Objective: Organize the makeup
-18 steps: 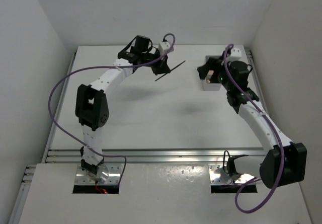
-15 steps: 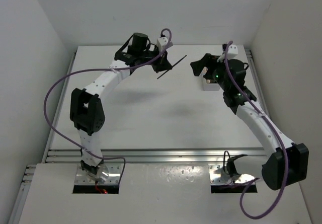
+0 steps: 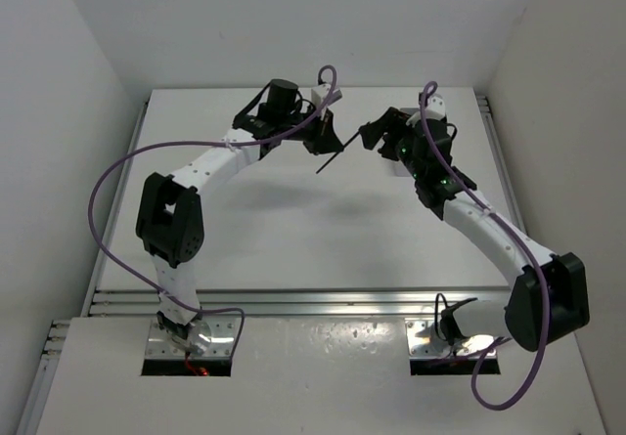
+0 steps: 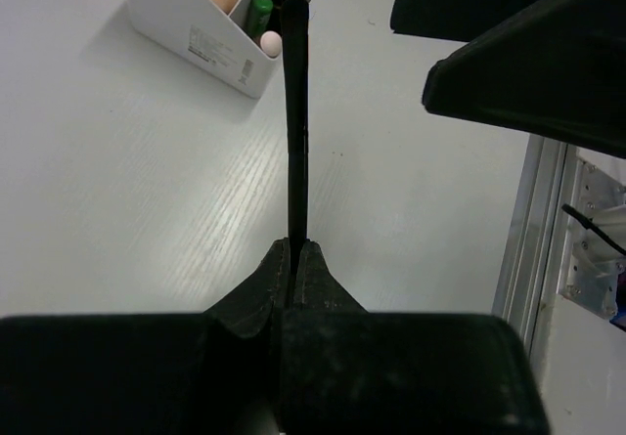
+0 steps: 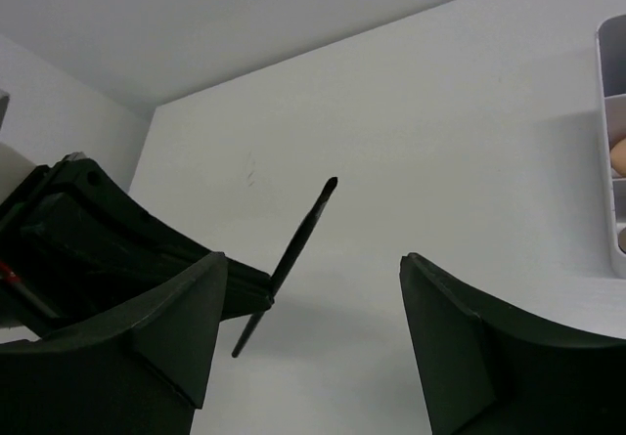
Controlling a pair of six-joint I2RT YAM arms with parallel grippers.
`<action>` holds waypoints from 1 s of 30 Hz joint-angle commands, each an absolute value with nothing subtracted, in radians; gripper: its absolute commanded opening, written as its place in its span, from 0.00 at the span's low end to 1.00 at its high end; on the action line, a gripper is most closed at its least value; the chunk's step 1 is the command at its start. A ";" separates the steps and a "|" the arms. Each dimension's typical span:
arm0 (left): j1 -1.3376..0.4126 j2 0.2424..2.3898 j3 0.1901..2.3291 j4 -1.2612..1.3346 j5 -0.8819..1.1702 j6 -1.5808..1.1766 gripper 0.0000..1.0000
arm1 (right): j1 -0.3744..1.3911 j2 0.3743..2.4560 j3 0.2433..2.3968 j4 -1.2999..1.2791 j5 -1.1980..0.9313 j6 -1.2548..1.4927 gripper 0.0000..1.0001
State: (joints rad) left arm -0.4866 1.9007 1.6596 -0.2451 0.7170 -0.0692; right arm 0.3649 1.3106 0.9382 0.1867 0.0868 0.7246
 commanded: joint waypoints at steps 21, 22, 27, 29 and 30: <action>-0.541 1.891 1.695 -0.204 0.715 -0.091 0.03 | 0.376 1.462 0.960 0.316 0.051 0.799 0.00; -0.541 1.891 1.709 -0.225 0.715 -0.081 0.13 | 0.373 1.460 0.959 0.324 0.052 0.789 0.00; -0.508 1.913 1.756 -0.356 0.619 -0.026 1.00 | 0.315 1.465 0.975 0.389 0.061 0.637 0.00; -0.471 1.913 1.756 -0.392 0.545 -0.006 1.00 | 0.267 1.485 1.005 0.423 0.066 0.548 0.00; -0.471 1.913 1.756 -0.408 0.545 0.008 1.00 | 0.267 1.502 1.032 0.436 0.067 0.519 0.00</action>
State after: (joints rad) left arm -0.5205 1.9076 1.7222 -0.3321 0.6357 -0.0387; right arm 0.3145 1.4689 0.9504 0.3202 0.0456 0.6697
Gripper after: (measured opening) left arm 0.996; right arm 0.068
